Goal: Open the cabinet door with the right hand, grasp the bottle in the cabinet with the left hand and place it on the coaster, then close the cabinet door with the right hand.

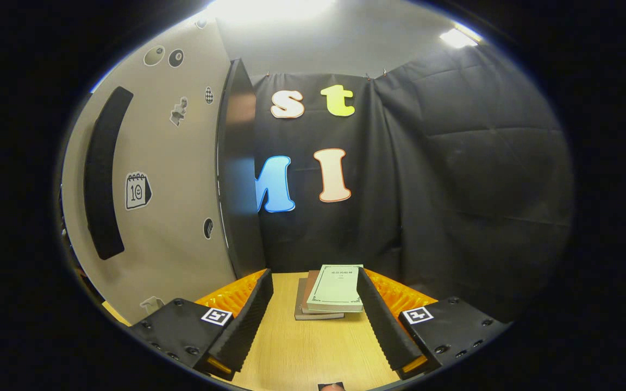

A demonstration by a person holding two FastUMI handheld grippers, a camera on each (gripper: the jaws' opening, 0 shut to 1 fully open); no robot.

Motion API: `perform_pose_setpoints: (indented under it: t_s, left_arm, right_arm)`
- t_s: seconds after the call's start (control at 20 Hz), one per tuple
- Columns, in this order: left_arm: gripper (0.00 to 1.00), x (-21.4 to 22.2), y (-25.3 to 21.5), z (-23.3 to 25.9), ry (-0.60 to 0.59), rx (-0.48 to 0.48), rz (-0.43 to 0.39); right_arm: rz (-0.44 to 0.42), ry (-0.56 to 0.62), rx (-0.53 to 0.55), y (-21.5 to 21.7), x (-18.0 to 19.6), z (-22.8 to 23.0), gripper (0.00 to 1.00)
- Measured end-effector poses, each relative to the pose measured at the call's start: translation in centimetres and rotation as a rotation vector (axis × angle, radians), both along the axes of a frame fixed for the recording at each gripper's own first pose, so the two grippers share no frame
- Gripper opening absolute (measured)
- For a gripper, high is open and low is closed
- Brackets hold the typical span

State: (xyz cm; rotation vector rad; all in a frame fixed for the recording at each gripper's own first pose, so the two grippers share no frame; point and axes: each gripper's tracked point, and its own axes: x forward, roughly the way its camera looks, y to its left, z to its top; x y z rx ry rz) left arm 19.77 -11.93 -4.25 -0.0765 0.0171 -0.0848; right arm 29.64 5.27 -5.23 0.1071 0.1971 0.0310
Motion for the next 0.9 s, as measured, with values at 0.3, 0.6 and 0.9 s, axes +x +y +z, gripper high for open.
perform_pose_setpoints:
  t_s: [0.3, 0.6, 0.9]
  left_arm:
    - [0.72, -3.6, 2.2, -4.8, 0.041, 0.006, 0.039]
    - [0.72, -5.9, 3.5, -9.9, 0.093, -0.001, 0.092]
    - [0.72, -7.6, 4.1, -15.4, 0.158, -0.008, 0.129]
  right_arm:
    - [-0.003, 0.016, -0.005, -0.4, -0.9, -1.0, 0.98]
    - [-0.016, 0.018, -0.005, -1.1, -1.6, -1.7, 0.98]
    - [-0.047, 0.043, 0.024, -2.3, -2.2, -2.9, 0.98]
